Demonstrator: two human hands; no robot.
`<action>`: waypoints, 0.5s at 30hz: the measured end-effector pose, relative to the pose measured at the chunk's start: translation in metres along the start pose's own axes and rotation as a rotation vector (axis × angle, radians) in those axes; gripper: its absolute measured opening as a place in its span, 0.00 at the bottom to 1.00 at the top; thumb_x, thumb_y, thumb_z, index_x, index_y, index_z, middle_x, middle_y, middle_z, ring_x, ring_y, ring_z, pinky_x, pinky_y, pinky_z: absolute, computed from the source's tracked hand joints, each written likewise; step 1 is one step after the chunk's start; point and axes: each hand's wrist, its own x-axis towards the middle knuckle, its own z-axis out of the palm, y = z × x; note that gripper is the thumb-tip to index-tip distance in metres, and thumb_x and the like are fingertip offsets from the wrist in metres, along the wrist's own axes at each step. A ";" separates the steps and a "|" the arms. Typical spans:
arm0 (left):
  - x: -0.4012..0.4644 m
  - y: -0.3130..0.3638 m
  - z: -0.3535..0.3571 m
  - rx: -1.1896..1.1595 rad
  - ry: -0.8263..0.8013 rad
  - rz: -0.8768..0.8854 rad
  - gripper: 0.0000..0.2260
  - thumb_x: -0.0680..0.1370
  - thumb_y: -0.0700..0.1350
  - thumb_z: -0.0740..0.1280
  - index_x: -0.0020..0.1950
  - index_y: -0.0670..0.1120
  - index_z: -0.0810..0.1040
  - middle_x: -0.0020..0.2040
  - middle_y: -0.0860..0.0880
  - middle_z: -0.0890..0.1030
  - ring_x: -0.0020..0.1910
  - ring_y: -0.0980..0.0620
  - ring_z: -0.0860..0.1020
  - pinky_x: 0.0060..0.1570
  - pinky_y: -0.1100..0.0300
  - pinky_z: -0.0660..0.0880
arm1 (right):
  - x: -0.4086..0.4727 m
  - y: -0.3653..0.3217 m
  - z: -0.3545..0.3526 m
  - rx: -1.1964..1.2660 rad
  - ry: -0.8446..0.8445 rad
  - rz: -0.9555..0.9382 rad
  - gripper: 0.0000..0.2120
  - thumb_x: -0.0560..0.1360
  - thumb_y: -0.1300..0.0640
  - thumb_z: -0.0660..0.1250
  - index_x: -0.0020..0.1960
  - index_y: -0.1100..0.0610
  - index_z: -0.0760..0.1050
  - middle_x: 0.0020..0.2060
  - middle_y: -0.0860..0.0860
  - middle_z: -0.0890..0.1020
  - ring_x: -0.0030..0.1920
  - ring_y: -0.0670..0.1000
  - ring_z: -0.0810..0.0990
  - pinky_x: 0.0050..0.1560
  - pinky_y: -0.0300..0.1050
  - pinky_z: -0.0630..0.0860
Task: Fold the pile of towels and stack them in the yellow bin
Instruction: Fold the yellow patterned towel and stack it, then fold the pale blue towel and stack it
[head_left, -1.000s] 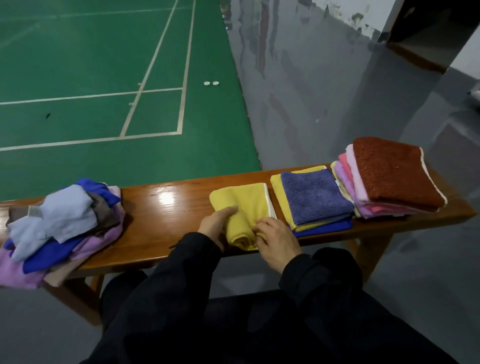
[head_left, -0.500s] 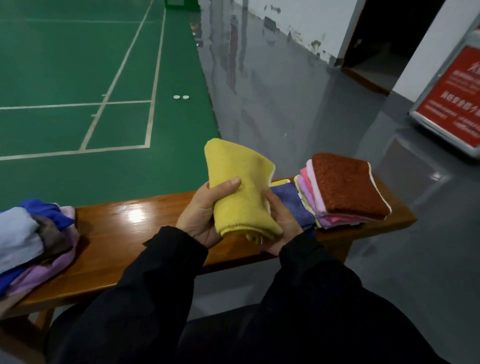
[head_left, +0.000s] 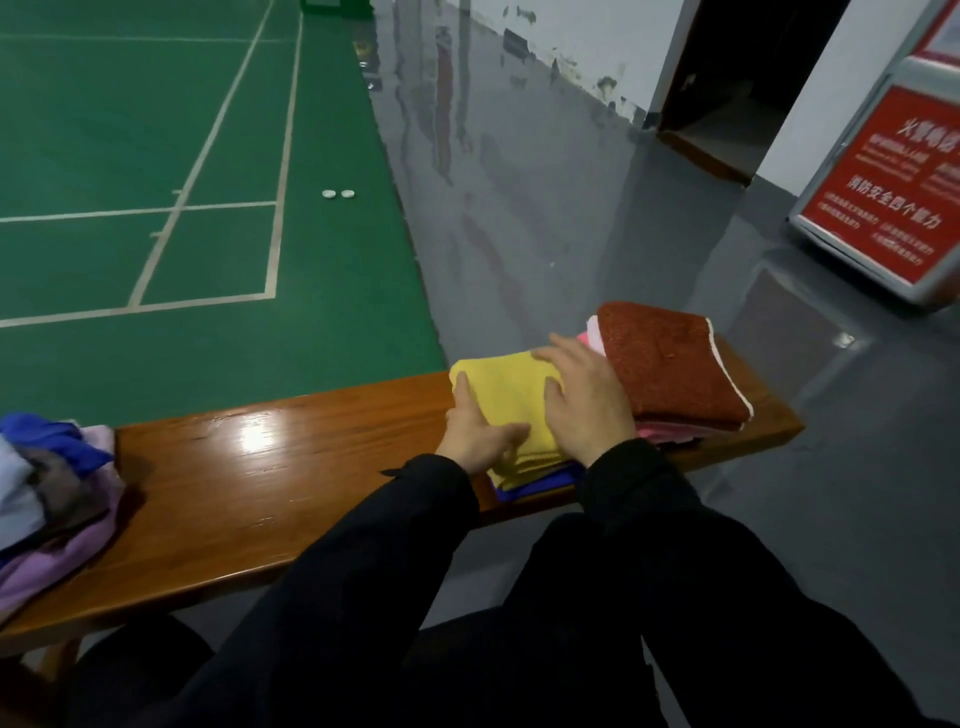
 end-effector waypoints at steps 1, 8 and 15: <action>0.001 -0.001 0.004 0.132 0.008 0.037 0.54 0.69 0.50 0.80 0.83 0.53 0.45 0.80 0.42 0.60 0.76 0.41 0.64 0.73 0.49 0.66 | -0.008 0.002 0.011 -0.085 -0.141 -0.058 0.17 0.80 0.59 0.62 0.67 0.52 0.79 0.70 0.53 0.77 0.71 0.56 0.71 0.75 0.53 0.64; 0.004 -0.010 -0.009 0.343 0.124 0.143 0.35 0.77 0.52 0.71 0.80 0.44 0.62 0.75 0.40 0.69 0.73 0.42 0.69 0.71 0.48 0.70 | -0.027 -0.012 0.017 -0.058 -0.225 -0.012 0.14 0.81 0.53 0.62 0.63 0.53 0.81 0.60 0.50 0.83 0.62 0.55 0.77 0.65 0.52 0.73; -0.025 -0.024 -0.062 0.015 0.286 0.252 0.09 0.81 0.46 0.63 0.53 0.47 0.82 0.49 0.49 0.85 0.50 0.51 0.83 0.52 0.49 0.81 | -0.015 -0.094 0.028 0.319 -0.269 0.047 0.08 0.81 0.52 0.66 0.54 0.50 0.83 0.50 0.47 0.86 0.52 0.52 0.82 0.55 0.50 0.79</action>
